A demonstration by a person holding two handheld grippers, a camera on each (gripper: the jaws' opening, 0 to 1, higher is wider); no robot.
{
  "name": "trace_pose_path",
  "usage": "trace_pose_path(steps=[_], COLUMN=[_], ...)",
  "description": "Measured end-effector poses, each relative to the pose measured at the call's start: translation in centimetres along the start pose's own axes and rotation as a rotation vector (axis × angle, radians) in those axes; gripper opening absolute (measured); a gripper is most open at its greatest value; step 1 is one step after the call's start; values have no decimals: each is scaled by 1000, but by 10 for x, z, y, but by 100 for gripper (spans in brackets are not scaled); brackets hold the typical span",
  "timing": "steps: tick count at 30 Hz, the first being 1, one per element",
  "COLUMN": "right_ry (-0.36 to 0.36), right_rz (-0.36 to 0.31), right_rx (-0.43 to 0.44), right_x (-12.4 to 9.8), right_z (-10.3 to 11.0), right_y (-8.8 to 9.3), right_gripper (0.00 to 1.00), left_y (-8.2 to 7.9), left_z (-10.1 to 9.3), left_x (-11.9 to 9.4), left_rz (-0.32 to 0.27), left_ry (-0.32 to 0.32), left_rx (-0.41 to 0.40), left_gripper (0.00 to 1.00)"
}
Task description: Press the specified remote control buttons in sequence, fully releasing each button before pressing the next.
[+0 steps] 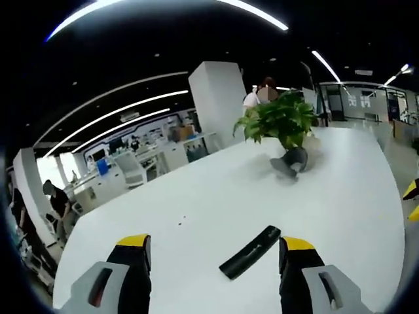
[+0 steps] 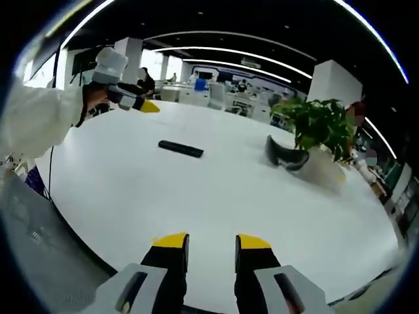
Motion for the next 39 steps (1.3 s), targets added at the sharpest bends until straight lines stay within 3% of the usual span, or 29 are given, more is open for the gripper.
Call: trace_pose_path(steps=[5,8,12,19,29,33,39], right_ry=[11,15,12,3,-12,-20,-15], right_rz=[34,50,73,114,157,179,198], right_rx=[-3,-5,-13,-14,-5,-16,-20], right_x=[0,0,1,3,4,5,5], right_z=[-2,-3,-3,-2,0,1,0], right_y=[4,6,9,13,18,20,22], right_gripper=[6,0,0,0,0,0,0], left_y=[4,4,5,15,40,50,58], left_z=[0,0,0,1,5,4,4], left_x=[17,27,38,57,79,83,91], left_rz=[24,42,62,127,284,339,411], left_ry=[41,77,111,226,393,482,563], left_rx=[5,57,107,150,203,335,379], left_gripper=[76,76,76,76,70,70,64])
Point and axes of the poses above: the point that each gripper's makers call its tool centre point, and the gripper's own axes: x roughly forward along the fingers, z roughly to its left, y roughly out of its underside, the point moved 7 cm from there along -x, roughly backward along the fingers, and after that the axes turned 10 degrees about -z, right-handed, at the moved point
